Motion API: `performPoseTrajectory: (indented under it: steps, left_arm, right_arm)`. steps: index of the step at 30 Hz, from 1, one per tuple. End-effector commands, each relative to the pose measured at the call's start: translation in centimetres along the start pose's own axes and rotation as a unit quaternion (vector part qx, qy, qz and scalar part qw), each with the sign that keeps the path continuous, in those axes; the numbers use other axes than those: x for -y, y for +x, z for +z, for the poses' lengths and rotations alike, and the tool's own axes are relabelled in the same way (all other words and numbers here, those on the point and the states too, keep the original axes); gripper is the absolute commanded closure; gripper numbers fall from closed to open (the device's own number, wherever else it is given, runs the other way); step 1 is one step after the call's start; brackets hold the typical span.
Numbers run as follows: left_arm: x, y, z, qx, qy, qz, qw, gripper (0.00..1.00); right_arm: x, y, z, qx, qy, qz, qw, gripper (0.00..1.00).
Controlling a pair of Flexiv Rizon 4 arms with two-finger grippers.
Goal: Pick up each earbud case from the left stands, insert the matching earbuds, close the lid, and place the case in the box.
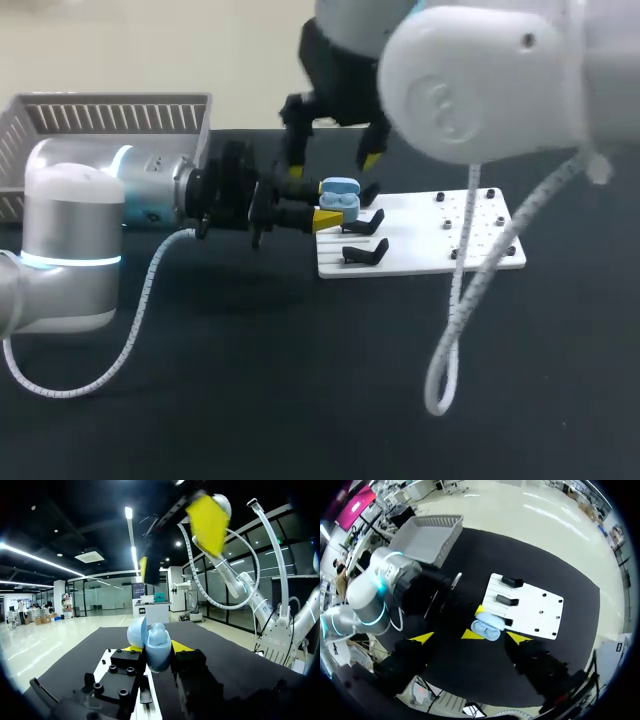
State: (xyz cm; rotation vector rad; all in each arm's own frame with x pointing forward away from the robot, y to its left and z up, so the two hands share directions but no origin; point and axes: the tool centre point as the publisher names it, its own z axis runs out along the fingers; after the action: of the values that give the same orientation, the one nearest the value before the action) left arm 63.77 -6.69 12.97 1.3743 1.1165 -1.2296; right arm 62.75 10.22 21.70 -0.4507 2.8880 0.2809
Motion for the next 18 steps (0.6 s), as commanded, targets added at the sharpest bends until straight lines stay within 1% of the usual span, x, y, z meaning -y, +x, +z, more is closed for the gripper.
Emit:
performPoseTrajectory:
  steps: [1, 3, 7, 12, 18]
  left_arm:
    - [0.1, 0.1, 0.0, 0.001, -0.003, 0.002, 1.0, 1.0]
    - [0.1, 0.1, 0.0, 0.001, -0.003, 0.002, 1.0, 1.0]
    - [0.1, 0.1, 0.0, 0.001, -0.003, 0.002, 1.0, 1.0]
    - [0.1, 0.1, 0.0, 0.001, -0.003, 0.002, 1.0, 1.0]
    - [0.1, 0.1, 0.0, 0.001, -0.003, 0.002, 1.0, 1.0]
  right_arm:
    - [2.0, -0.2, 0.0, 0.078, -0.016, 0.024, 0.997, 0.0]
    - [2.5, -1.0, 0.3, 0.088, -0.028, 0.045, 0.995, 0.0]
    - [3.8, -2.4, 1.3, 0.101, -0.019, 0.073, 0.992, 0.0]
    - [5.5, -3.4, 2.7, 0.094, -0.01, 0.099, 0.991, 0.0]
    - [7.1, -3.7, 4.3, 0.079, -0.002, 0.12, 0.99, 0.0]
